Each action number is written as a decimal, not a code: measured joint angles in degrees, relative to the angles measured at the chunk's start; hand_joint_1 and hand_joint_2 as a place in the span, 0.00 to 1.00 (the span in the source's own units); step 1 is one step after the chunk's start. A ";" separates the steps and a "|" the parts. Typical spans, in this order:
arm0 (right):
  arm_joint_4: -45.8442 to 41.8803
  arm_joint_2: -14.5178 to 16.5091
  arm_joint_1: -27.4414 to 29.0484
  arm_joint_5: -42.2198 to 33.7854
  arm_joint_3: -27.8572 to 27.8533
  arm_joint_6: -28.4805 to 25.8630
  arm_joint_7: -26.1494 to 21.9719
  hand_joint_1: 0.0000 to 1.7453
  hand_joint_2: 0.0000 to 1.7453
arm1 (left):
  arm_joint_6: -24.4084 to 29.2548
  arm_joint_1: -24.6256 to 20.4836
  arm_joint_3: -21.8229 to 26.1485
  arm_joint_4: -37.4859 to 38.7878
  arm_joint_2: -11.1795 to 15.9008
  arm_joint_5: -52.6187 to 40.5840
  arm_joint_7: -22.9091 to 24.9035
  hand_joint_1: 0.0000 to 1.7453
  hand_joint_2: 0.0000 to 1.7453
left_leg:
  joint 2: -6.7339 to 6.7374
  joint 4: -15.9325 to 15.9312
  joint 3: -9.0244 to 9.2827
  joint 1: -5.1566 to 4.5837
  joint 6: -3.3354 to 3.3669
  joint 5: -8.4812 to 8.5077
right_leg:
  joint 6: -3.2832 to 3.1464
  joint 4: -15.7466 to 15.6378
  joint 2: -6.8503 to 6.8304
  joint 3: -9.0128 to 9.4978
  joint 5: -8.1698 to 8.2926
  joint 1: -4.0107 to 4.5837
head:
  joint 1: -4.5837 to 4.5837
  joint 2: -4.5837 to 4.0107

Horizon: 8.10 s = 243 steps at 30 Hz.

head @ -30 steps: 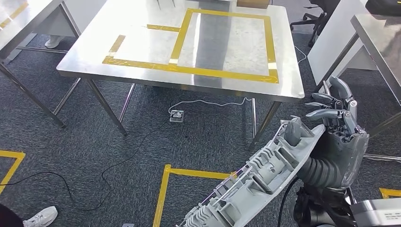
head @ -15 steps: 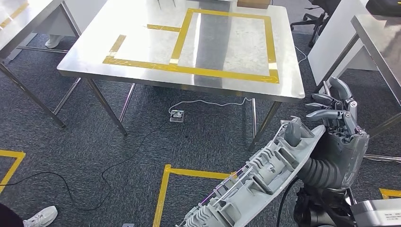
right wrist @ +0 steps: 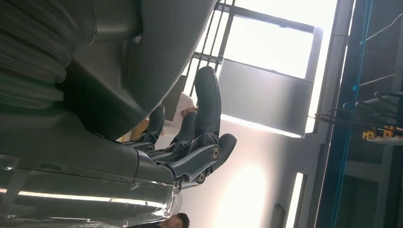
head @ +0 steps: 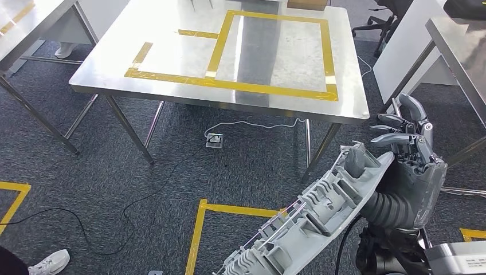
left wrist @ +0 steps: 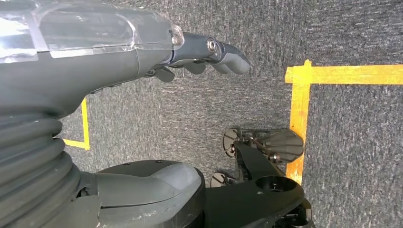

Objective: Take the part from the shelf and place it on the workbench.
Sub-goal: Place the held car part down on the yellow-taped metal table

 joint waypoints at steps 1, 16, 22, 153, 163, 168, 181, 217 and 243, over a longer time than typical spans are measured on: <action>-0.01 0.00 0.00 0.00 -0.01 -0.01 -0.04 1.00 1.00 | 0.00 0.00 0.00 0.00 -0.01 0.00 -0.04 0.00 1.00 | 0.00 0.00 0.00 0.00 0.00 0.00 | 0.00 0.00 0.00 0.00 0.00 0.00 | 0.00 0.00; -0.01 0.00 0.00 0.00 -0.02 -0.06 -0.32 1.00 1.00 | -0.11 0.00 0.00 0.00 0.01 0.00 -0.15 0.00 1.00 | -0.05 0.00 0.00 0.00 0.00 0.00 | 0.00 0.00 -0.01 0.01 0.00 0.00 | 0.02 0.00; -0.02 0.02 -0.05 -0.05 -0.02 -0.13 -0.48 1.00 1.00 | -0.06 0.03 0.00 0.02 0.04 -0.01 -0.15 0.00 1.00 | -0.34 0.00 -0.09 -0.29 0.62 -0.27 | 0.75 -0.54 -0.63 0.50 0.17 -0.11 | -0.45 0.00; -0.96 0.51 1.58 -0.21 -1.50 -0.28 -1.60 1.00 1.00 | 0.09 -0.03 0.00 0.02 0.01 -0.16 0.02 0.00 1.00 | -1.32 1.58 0.73 1.55 0.09 -2.41 | 0.35 18.12 7.00 -10.10 -6.81 0.04 | 1.27 0.00; -1.03 0.64 2.09 -1.10 -1.92 -0.28 -1.15 1.00 1.00 | -0.19 -0.21 0.00 0.02 -0.02 0.33 -0.46 0.00 1.00 | -1.93 1.32 3.14 0.56 -0.25 -4.66 | 0.07 3.66 7.33 -7.16 3.10 -0.06 | 1.60 0.00; -1.07 0.75 2.11 -1.34 -2.52 -0.28 -1.84 1.00 1.00 | -0.24 -0.21 0.00 0.02 -0.01 0.23 -0.46 0.00 1.00 | -1.98 0.76 3.46 0.56 -0.44 -4.73 | -0.28 3.64 7.32 -7.11 2.90 -0.02 | 0.62 0.00; -1.33 0.86 2.49 -0.36 -3.24 -0.28 -2.62 1.00 1.00 | -0.31 -0.21 -0.04 0.02 -0.01 -0.13 -0.46 0.00 1.00 | -2.04 0.63 3.58 0.63 -0.64 -4.69 | -0.36 3.43 7.33 -6.84 2.89 0.00 | 0.32 0.00; 27.93 -4.18 -51.37 -0.39 9.52 22.89 31.46 1.00 1.00 | -3.69 -1.85 -3.28 0.02 -1.28 -5.05 2.63 0.00 1.00 | -1.43 0.58 3.74 0.54 -0.60 -4.65 | -0.25 3.13 7.48 -6.51 3.19 -0.13 | 0.40 0.00; 65.59 -3.96 -65.70 21.91 25.49 46.69 40.31 1.00 1.00 | -4.30 -2.26 -4.85 0.02 -3.27 -6.16 4.28 0.00 1.00 | -1.88 0.59 3.74 0.52 -0.58 -4.64 | -0.22 3.00 7.37 -6.47 3.21 -0.13 | 0.47 0.00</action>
